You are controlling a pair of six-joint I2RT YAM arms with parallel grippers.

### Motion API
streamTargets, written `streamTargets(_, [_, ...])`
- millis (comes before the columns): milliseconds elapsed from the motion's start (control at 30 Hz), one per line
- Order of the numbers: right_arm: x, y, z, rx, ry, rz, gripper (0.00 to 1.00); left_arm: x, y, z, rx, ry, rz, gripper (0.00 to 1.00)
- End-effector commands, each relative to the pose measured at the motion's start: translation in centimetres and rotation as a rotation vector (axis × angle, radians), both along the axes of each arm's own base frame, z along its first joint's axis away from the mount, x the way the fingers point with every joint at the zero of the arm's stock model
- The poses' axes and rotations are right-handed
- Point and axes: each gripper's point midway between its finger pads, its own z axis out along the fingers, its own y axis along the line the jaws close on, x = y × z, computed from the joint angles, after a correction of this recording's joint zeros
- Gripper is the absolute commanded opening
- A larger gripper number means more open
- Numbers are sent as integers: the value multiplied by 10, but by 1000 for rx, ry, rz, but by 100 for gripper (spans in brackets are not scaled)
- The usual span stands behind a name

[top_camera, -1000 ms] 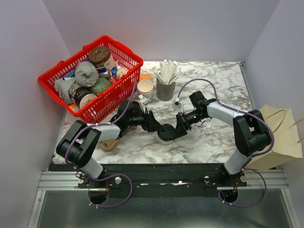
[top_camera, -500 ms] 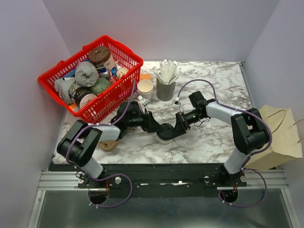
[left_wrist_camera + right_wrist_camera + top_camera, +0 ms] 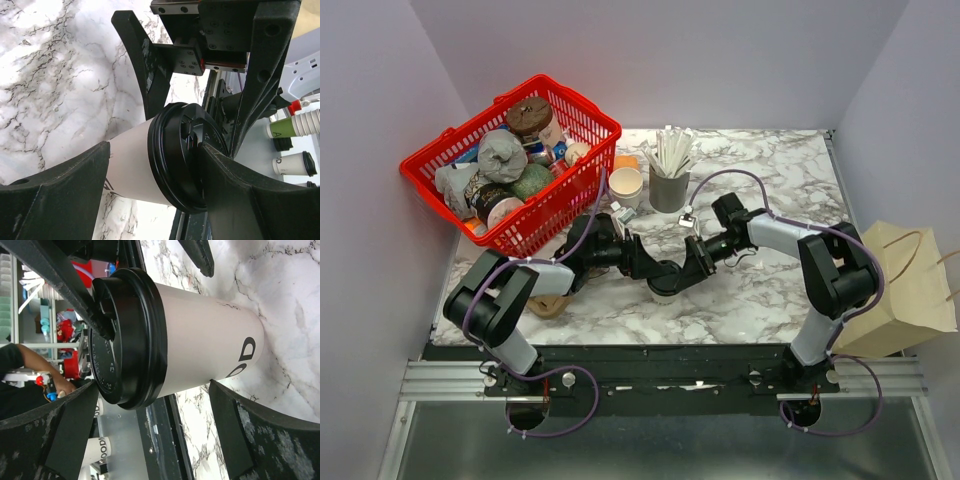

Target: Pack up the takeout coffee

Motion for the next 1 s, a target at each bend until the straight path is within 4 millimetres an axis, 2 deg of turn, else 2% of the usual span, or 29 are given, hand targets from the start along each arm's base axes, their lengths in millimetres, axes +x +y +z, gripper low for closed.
streamTargets(0, [11,10,1,16,-12,-1,100,1,2,-10,12,-13,1,78])
streamTargets(400, [26,-3,-34,-204,-124,-61,100,4,7,-21,13,2,-6,79])
streamTargets(667, [29,-5,-44,-248,-110,-76,100,8,3,-3,-94,2,-59,79])
streamTargets(967, [32,-8,-38,-261,-155,-57,100,19,-2,33,-147,-28,-52,81])
